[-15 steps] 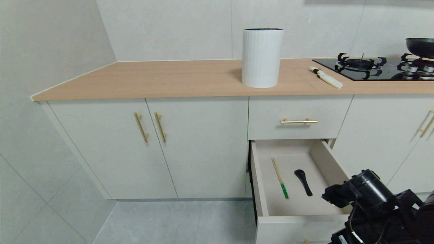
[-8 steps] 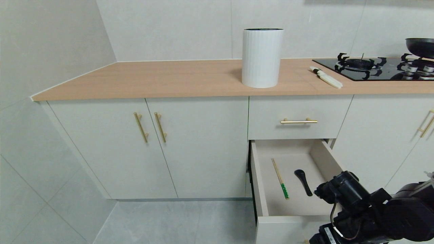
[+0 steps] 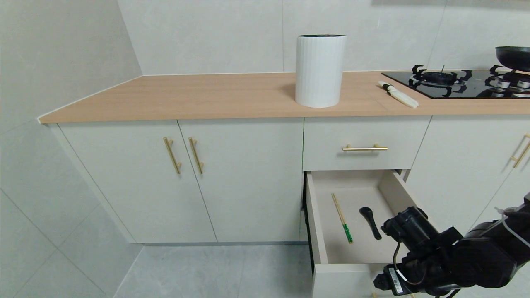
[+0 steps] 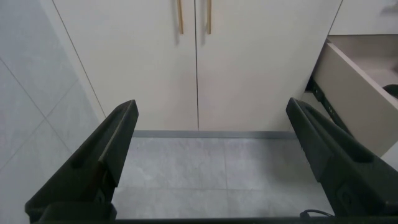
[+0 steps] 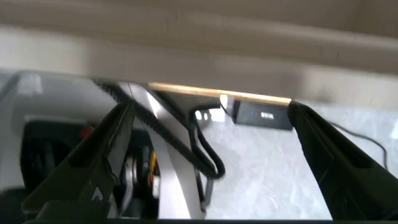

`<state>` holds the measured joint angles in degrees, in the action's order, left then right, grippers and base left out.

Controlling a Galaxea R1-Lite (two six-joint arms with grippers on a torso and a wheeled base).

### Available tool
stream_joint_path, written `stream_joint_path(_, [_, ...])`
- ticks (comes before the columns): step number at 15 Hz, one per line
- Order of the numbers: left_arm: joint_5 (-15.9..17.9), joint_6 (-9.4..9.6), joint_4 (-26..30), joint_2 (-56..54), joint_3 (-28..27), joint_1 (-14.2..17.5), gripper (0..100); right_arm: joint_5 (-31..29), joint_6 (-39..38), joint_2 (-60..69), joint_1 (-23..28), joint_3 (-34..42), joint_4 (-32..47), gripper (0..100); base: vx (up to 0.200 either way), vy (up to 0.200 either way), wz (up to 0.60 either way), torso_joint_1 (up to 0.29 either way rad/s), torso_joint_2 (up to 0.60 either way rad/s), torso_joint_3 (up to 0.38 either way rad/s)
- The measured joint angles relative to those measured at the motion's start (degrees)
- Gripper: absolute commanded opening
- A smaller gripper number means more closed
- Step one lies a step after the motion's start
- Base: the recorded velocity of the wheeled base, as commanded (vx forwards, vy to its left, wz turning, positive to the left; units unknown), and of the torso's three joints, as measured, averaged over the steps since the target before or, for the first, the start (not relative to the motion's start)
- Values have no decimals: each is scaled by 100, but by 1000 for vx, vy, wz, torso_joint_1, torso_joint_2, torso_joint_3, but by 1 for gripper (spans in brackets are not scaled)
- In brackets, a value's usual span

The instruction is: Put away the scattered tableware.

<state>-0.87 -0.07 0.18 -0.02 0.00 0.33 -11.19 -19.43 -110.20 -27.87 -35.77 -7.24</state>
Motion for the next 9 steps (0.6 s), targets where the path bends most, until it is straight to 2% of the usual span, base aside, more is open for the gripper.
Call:
stream_joint_path(4, [0,0,0,2,0,0,100,-152,-77,-118,61,-1,-542,100,0,0,0,0,0,0])
stream_joint_path(9, [-2,0,0,0,0,0,100,-238,-79,-160,155,-67,-685,100,0,0,0,0,0,0])
